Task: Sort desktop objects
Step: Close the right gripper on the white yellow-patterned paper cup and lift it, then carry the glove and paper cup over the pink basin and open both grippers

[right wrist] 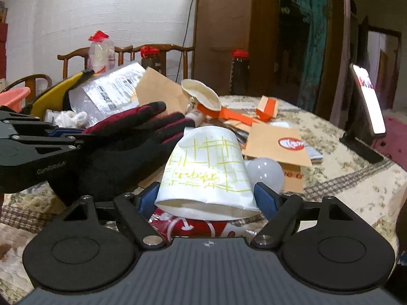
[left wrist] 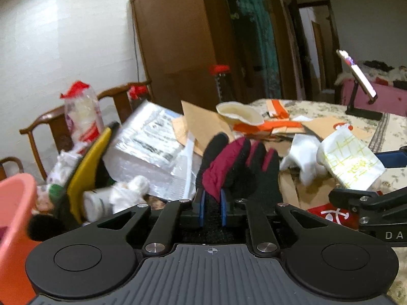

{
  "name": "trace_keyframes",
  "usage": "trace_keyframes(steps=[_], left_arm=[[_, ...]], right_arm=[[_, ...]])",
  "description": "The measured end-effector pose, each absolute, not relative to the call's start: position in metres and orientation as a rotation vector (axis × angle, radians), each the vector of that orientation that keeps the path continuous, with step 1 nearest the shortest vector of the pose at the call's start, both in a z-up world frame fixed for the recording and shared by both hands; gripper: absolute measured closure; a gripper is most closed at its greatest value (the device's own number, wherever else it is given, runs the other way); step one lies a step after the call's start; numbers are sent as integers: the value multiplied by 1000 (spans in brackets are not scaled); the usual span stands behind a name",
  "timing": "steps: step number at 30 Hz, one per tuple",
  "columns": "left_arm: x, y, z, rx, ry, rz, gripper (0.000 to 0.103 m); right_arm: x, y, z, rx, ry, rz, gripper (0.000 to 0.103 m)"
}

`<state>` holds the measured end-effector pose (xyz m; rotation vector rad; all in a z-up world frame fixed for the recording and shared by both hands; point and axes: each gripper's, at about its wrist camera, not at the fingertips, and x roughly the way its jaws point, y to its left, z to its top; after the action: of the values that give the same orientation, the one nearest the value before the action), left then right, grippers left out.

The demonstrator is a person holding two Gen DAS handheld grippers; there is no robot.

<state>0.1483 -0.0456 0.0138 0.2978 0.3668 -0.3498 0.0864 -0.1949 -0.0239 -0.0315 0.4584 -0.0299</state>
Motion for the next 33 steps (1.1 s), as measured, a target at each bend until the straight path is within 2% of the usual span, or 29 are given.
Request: trace_keyframes(steps=[11,20,33], left_arm=[[121,-23,66,311,236,-279,96],[102,12,106,282,157,-173,96],[78,126,127,202,156,74,96]], right_arm=[[77,-180,-9,-20,404,4,21],[77,-152,28,-34,313,76,21],[93,-28,68,-99,248,292,21]])
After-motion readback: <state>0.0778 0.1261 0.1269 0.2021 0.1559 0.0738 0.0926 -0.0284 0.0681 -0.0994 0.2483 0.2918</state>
